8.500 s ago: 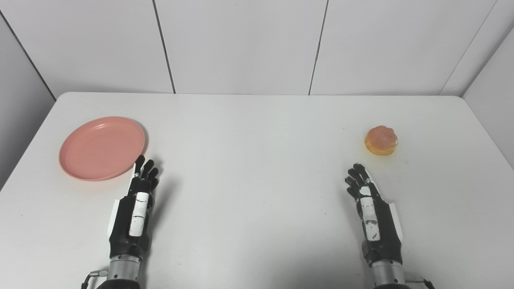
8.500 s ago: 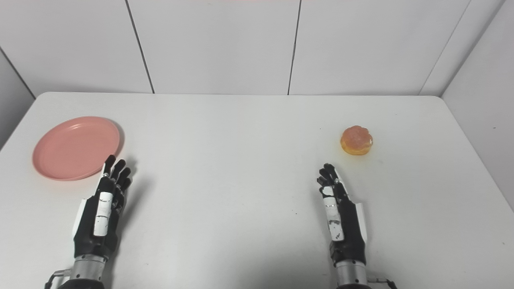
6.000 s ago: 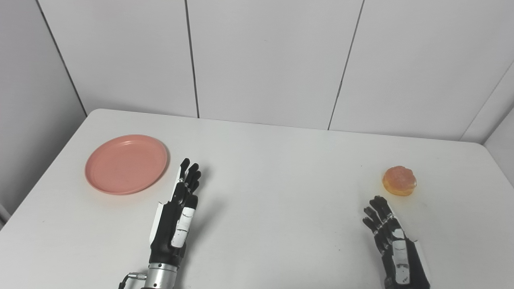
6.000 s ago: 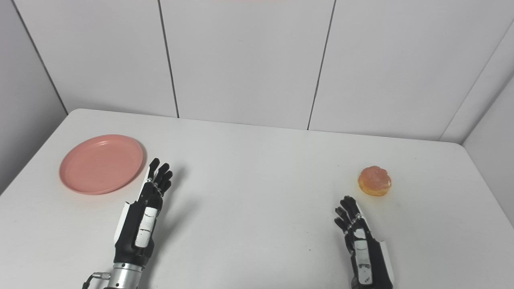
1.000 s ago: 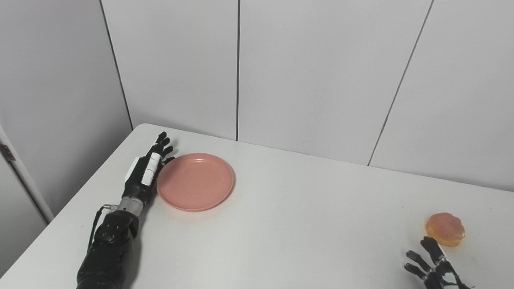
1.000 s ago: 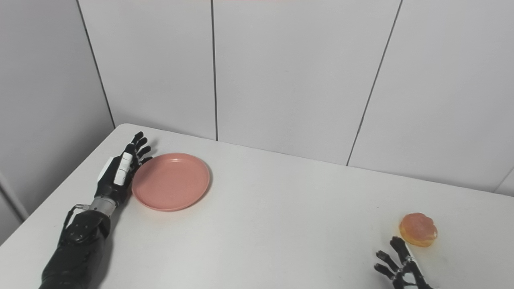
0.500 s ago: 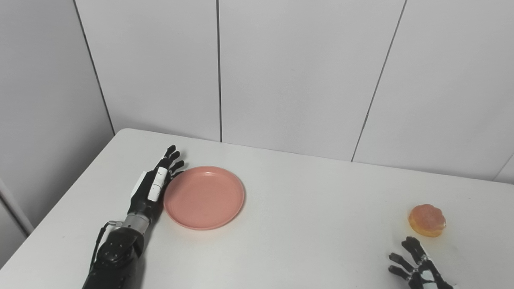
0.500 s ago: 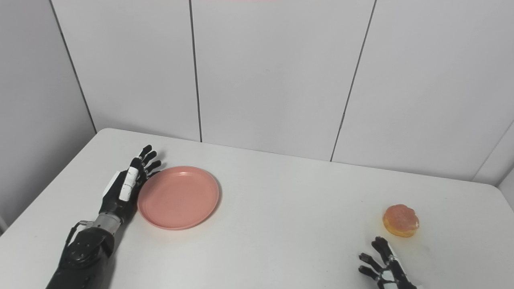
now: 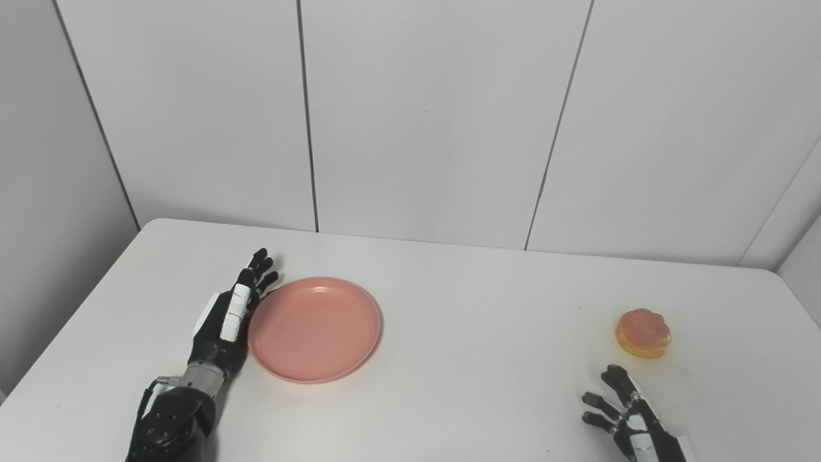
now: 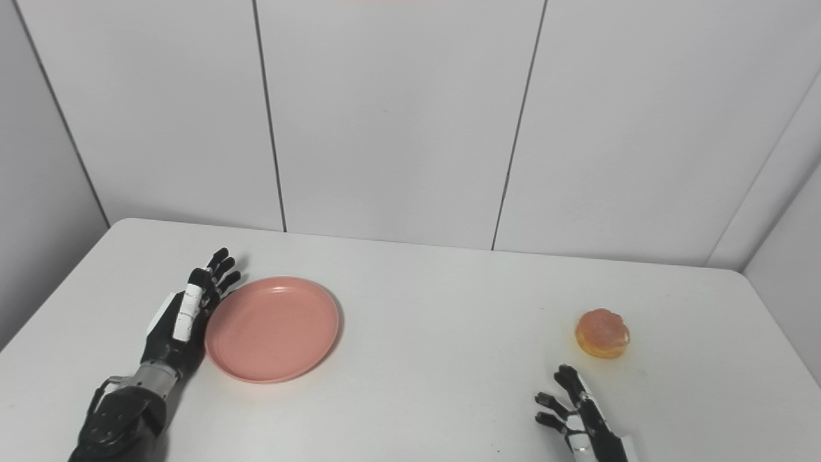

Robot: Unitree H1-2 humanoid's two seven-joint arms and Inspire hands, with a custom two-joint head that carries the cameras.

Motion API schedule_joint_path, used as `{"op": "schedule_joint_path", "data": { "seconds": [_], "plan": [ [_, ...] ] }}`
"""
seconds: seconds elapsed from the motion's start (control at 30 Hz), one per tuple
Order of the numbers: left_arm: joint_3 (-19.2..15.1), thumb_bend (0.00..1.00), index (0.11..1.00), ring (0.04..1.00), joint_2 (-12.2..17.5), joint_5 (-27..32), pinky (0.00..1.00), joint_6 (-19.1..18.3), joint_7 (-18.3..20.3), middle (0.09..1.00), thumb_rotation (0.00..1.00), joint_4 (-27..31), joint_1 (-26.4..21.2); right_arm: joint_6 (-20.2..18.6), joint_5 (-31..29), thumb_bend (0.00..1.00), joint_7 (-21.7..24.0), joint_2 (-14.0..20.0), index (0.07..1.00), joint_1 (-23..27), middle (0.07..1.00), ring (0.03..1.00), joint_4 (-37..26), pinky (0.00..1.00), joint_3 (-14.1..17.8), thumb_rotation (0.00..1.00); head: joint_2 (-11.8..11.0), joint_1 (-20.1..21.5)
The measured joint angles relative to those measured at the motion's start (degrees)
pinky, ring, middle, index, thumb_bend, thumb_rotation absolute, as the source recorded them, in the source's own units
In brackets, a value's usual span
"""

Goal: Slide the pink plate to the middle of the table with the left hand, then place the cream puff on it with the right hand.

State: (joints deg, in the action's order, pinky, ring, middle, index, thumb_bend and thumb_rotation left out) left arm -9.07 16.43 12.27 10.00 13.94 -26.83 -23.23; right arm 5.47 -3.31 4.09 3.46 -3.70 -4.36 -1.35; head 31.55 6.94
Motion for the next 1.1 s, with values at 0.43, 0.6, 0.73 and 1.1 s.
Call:
{"op": "schedule_joint_path", "data": {
  "seconds": [0.43,0.6,0.73,1.1],
  "plan": [
    [0.41,1.0,0.991,0.986,-3.57,1.97,0.91,-2.44,0.07,1.0,0.95,1.01,-0.71,-1.64,1.62,0.9,-1.9,-1.27,0.923,-0.24,0.942,0.816,-1.31,0.74,-2.3,0.97,1.5,3.69],
    [1.1,1.0,1.0,0.976,-3.75,2.45,0.89,-2.57,0.79,1.0,0.96,1.17,-0.69,-2.43,2.6,0.92,-2.52,-2.1,0.921,-0.11,0.946,0.816,-1.67,0.75,-3.45,0.97,1.85,7.37],
    [1.39,1.0,1.0,0.987,-3.7,2.58,0.9,-2.56,1.88,1.0,0.96,0.57,-1.05,-2.71,3.38,0.91,-2.78,-2.9,0.92,0.04,0.946,0.812,-1.69,0.74,-4.26,0.97,2.02,9.58],
    [1.71,1.0,1.0,1.0,-4.38,5.02,0.97,-3.97,4.28,1.0,0.94,0.71,-1.48,-3.01,6.21,0.86,-3.63,-4.43,0.929,0.42,0.949,0.815,-1.7,0.74,-6.06,0.98,2.64,12.84]
  ]
}}
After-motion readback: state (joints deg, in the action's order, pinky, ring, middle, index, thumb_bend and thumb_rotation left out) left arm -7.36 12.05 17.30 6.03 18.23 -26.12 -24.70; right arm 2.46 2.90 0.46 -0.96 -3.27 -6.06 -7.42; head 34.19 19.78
